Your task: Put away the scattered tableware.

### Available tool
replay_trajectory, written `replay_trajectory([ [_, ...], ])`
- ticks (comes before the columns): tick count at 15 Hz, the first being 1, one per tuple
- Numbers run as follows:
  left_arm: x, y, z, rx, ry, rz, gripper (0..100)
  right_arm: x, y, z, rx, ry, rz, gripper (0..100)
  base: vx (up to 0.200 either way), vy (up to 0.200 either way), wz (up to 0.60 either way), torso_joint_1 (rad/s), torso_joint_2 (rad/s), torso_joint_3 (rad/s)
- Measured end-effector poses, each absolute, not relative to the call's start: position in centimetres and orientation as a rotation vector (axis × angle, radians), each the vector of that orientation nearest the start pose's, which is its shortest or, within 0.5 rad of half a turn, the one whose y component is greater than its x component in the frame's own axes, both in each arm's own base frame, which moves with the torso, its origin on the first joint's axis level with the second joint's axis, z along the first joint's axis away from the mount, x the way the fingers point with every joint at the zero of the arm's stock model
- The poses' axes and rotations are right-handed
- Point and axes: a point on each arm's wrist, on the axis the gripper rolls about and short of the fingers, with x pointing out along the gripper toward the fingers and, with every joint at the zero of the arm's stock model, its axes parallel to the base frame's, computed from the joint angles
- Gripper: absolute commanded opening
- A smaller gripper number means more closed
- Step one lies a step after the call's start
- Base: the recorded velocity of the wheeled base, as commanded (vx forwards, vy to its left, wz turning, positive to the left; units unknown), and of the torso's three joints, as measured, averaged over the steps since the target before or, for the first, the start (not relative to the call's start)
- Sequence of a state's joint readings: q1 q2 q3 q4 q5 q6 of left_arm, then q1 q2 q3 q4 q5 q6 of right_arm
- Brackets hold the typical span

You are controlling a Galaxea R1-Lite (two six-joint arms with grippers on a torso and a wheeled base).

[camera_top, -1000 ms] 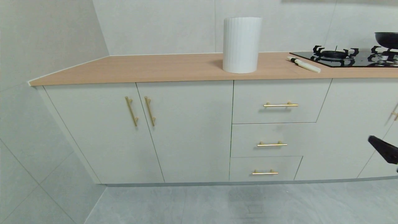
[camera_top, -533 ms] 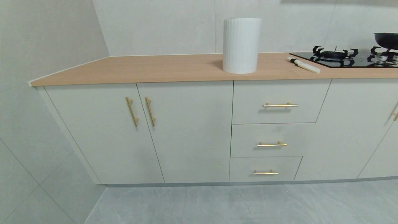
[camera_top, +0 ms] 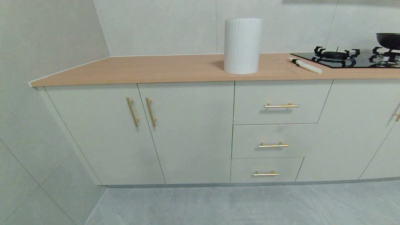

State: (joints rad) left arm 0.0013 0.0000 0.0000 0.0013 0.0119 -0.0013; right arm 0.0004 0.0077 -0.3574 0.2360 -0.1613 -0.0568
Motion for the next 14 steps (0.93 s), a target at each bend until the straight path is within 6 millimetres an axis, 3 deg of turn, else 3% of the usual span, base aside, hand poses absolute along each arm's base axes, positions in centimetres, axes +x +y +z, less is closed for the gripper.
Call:
replay_trajectory([
  [6, -2.3, 0.0, 7.5, -0.001, 0.001, 0.012, 100, -2.5, -0.1, 8.8, -0.056, -0.080, -0.057, 100, 0.000, 0.000, 0.00, 0.000, 0.00, 0.000],
  [14, -2.3, 0.0, 7.5, 0.000, 0.001, 0.013, 100, -2.3, 0.0, 7.5, -0.004, 0.000, -0.019, 100, 0.000, 0.000, 0.00, 0.000, 0.00, 0.000],
])
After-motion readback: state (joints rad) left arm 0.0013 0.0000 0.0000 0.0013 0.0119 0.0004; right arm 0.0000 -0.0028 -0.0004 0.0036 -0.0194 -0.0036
